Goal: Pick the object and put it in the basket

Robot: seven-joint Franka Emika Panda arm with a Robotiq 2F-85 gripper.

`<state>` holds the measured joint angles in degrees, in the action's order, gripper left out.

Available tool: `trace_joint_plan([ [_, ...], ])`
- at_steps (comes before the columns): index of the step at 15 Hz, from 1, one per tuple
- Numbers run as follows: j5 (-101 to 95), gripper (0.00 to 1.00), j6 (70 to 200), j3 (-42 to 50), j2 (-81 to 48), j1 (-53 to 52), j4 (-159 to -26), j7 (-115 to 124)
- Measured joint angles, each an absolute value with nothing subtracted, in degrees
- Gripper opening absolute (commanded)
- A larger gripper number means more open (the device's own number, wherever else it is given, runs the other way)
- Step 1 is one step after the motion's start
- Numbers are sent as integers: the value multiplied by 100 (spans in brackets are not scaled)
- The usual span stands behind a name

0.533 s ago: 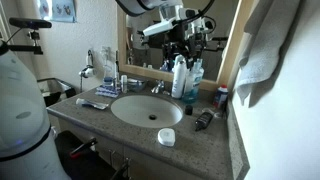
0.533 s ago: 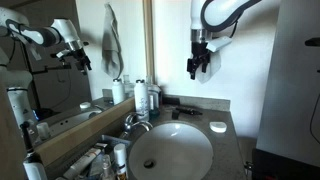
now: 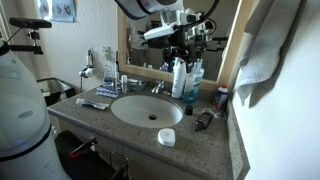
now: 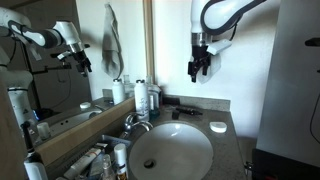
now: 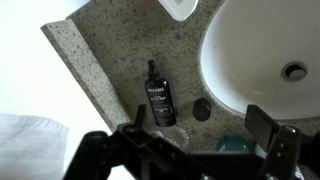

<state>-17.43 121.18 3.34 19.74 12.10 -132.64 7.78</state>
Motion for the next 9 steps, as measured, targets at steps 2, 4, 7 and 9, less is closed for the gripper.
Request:
trace_joint_plan([
  [2, -1633, 100, 12152, 494, 1879, 1207, -13474, 778],
  [4, -1514, 100, 12337, 696, 1804, 1213, -13791, 778],
  [7, -1362, 100, 12726, 1019, 1729, 1243, -14319, 771],
  [9, -1321, 100, 12947, 1194, 1647, 1297, -14587, 760],
])
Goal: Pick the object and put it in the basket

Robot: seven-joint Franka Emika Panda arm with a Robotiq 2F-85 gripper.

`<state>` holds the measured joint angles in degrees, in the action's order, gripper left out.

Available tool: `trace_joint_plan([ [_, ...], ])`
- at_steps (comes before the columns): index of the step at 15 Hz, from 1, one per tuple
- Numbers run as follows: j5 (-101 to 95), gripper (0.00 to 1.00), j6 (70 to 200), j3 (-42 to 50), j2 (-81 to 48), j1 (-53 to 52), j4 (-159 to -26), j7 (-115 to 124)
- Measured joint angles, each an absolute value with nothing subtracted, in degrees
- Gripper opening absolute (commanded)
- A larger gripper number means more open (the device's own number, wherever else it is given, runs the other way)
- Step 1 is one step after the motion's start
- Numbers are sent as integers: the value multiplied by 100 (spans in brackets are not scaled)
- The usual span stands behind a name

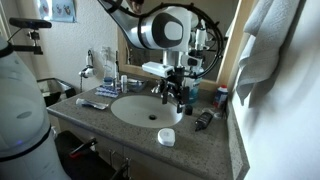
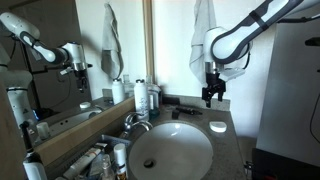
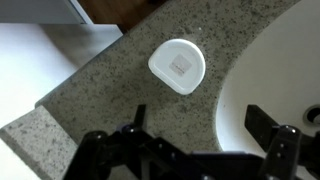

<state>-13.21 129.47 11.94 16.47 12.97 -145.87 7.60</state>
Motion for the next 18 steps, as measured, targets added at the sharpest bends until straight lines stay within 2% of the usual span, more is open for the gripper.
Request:
trace_joint_plan([
  [8, -991, 100, 14231, 1537, 701, 1513, -14894, 510],
  [18, -571, 100, 13969, 1847, 642, 1531, -14851, -2459],
])
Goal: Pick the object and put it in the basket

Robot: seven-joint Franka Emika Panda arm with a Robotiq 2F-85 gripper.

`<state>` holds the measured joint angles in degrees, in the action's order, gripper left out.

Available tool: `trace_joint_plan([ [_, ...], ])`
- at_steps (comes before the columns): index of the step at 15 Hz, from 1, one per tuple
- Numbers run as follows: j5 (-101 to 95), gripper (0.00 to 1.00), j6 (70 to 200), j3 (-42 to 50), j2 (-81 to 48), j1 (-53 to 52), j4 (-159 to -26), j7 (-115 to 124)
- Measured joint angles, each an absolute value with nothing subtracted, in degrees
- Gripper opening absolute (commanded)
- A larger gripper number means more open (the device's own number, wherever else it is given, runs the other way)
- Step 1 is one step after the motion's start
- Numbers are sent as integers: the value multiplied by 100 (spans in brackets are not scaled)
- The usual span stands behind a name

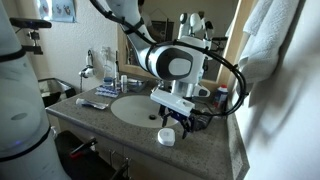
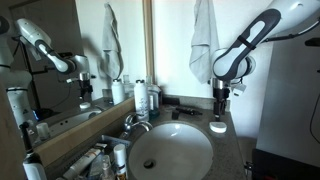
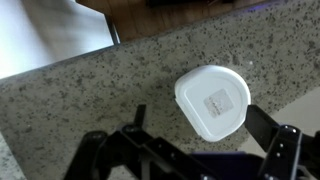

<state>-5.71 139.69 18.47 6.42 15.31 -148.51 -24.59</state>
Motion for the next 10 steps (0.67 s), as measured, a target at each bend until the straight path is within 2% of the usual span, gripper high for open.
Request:
trace_joint_plan([
  [5, -507, 100, 13519, 1856, 596, 1521, -14851, -3582],
  [10, -690, 100, 13511, 1847, 590, 1519, -14830, -3715],
])
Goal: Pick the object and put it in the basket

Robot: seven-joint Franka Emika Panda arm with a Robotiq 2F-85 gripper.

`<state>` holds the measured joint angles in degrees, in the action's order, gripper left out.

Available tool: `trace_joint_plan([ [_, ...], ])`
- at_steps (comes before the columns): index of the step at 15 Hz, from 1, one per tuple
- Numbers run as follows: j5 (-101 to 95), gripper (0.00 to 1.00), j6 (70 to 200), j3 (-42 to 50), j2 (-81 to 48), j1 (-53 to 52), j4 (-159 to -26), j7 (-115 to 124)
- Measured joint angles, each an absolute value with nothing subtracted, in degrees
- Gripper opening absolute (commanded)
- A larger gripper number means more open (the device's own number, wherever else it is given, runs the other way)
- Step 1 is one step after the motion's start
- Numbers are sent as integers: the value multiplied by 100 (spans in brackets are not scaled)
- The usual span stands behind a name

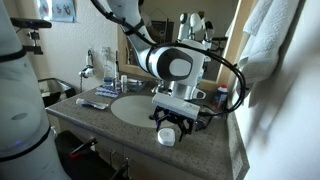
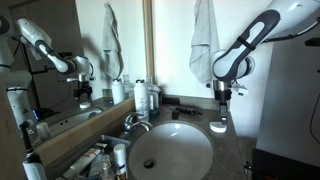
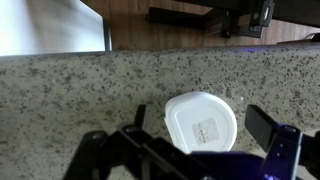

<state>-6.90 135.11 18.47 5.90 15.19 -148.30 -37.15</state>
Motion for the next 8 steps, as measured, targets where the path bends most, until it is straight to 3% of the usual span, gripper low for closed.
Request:
trace_joint_plan([
  [8, -796, 100, 13521, 1693, 508, 1407, -14829, -3716],
])
